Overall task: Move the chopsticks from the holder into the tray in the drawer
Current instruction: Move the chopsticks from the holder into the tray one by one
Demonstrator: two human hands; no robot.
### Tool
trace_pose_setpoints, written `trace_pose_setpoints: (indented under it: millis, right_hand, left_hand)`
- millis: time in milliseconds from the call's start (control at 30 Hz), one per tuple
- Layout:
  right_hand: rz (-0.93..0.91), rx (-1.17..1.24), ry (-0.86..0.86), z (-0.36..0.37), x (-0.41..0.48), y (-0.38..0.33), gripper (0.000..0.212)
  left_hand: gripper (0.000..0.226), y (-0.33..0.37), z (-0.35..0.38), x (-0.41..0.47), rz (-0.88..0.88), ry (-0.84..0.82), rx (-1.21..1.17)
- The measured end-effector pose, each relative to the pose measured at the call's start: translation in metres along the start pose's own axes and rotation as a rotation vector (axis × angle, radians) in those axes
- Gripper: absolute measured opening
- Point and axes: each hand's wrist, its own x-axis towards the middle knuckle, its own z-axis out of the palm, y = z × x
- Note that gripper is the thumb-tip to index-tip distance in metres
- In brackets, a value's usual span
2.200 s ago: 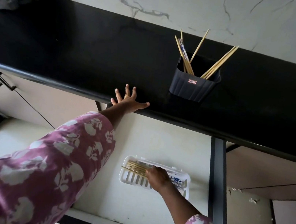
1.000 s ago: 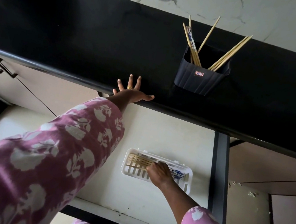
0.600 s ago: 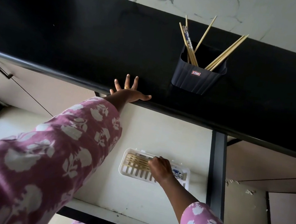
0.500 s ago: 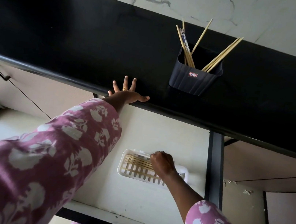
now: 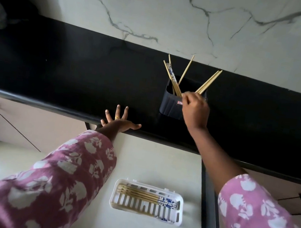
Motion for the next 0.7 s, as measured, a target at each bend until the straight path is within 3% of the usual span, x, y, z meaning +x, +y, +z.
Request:
trace_pose_setpoints:
  millis: [367,700]
  right_hand:
    - [0.429,-0.004,-0.447,0.054,0.081,0.014,0.024]
    - [0.485,0.046,-0.458,0.07,0.089,0.016,0.019]
  left_hand:
    - [0.091,-0.001,0.003,0.01,-0.013,0.014,-0.005]
    - [0.094,0.0,0.004,0.012,-0.019,0.024,-0.009]
